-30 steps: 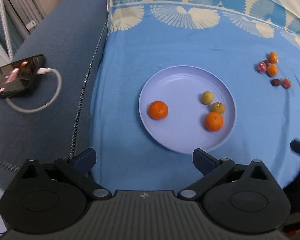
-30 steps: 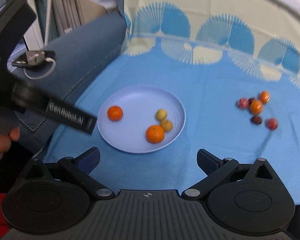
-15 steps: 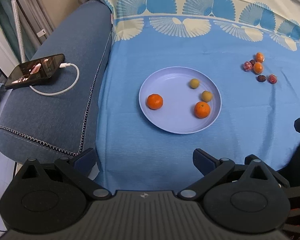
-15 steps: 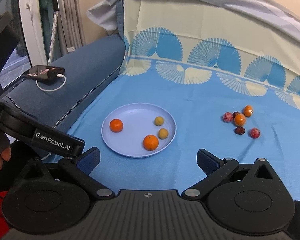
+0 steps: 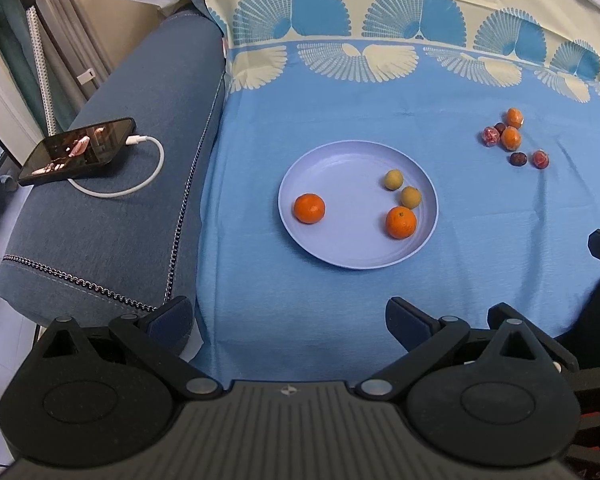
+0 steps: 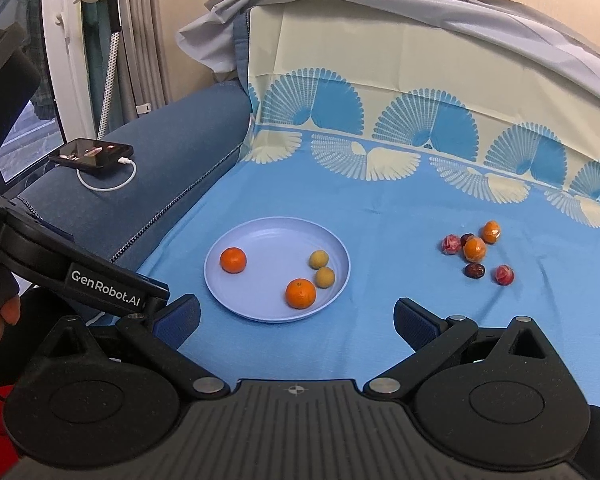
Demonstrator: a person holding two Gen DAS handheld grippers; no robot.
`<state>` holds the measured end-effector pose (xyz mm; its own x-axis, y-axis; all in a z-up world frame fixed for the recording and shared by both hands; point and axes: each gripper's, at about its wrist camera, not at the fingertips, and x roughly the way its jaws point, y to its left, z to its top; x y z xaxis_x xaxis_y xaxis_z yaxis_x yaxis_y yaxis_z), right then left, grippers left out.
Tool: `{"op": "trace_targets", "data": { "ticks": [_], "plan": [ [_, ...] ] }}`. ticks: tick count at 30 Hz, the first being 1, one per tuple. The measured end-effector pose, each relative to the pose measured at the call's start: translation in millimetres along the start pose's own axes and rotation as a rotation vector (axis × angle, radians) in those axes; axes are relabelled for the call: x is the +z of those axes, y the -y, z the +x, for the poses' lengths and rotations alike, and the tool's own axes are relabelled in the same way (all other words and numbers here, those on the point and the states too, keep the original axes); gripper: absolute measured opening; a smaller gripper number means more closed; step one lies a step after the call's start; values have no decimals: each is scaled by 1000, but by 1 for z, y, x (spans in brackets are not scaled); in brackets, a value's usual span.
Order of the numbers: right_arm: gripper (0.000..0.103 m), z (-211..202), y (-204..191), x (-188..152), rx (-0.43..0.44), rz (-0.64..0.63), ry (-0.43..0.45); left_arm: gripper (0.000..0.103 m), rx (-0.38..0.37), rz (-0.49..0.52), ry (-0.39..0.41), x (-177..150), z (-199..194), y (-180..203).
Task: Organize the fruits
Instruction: 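Withdraw both tools from the plate, moving the right tool back toward the fruit cluster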
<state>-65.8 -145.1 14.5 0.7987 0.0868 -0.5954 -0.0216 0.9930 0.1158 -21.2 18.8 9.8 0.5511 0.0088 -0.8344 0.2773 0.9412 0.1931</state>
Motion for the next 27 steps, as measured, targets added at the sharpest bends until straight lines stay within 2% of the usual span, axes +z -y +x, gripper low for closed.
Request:
{"op": "trace_targets", "data": {
  "ticks": [18, 27],
  "plan": [
    [102, 17, 22, -5, -9, 105, -17, 103, 25, 30, -55, 8, 19, 7],
    [102, 31, 51, -10, -65, 198, -17, 103, 27, 53, -84, 24, 32, 22]
  ]
}}
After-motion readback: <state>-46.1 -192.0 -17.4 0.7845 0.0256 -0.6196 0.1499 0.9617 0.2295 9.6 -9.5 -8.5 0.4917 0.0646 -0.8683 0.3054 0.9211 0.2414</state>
